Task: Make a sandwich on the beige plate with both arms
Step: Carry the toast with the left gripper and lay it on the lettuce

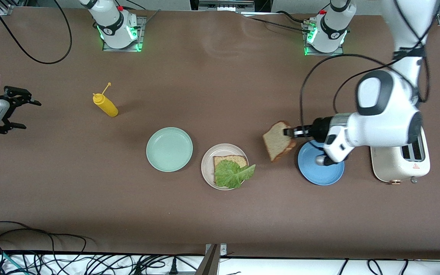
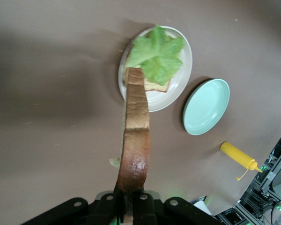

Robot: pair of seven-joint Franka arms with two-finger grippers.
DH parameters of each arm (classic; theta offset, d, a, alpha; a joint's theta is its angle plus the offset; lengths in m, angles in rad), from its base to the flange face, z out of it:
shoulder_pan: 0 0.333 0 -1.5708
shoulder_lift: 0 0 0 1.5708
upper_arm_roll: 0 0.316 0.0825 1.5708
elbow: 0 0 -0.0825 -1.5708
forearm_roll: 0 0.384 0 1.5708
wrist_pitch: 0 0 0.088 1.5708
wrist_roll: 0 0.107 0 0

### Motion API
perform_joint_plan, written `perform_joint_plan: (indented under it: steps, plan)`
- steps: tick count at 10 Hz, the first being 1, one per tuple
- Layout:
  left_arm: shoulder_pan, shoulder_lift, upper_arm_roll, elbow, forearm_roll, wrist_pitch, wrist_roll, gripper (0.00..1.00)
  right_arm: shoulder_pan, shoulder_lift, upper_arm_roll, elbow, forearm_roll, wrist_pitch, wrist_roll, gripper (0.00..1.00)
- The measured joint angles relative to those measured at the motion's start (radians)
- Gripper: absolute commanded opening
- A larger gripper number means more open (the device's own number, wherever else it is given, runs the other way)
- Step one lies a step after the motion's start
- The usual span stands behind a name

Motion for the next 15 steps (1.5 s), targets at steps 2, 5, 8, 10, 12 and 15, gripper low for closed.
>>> perform_joint_plan:
  steps: [2,5,8,10,12,15]
  plan:
    - [-0.076,0.054,-0.001,0.029,-0.036,0.072,-0.003,0.0,0.006,-0.052,0.057,0.005,-0.074,-0.033,0.286,1.0]
    - [-0.119,0.131,-0.001,0.129,-0.098,0.076,-0.004,0.0,0.048,-0.101,0.121,0.005,-0.163,-0.065,0.665,1.0]
    - [-0.18,0.214,-0.001,0.215,-0.099,0.117,-0.003,0.0,0.076,-0.127,0.178,0.005,-0.178,-0.097,1.011,1.0]
    - [-0.213,0.254,-0.001,0.234,-0.099,0.184,-0.002,0.0,0.078,-0.135,0.187,0.004,-0.179,-0.094,1.059,1.0]
    - [-0.213,0.278,0.006,0.239,-0.099,0.204,0.006,0.0,0.089,-0.135,0.188,0.004,-0.18,-0.087,1.092,1.0]
    - [-0.213,0.311,0.008,0.245,-0.121,0.24,0.012,0.0,0.091,-0.135,0.187,0.004,-0.18,-0.077,1.098,1.0]
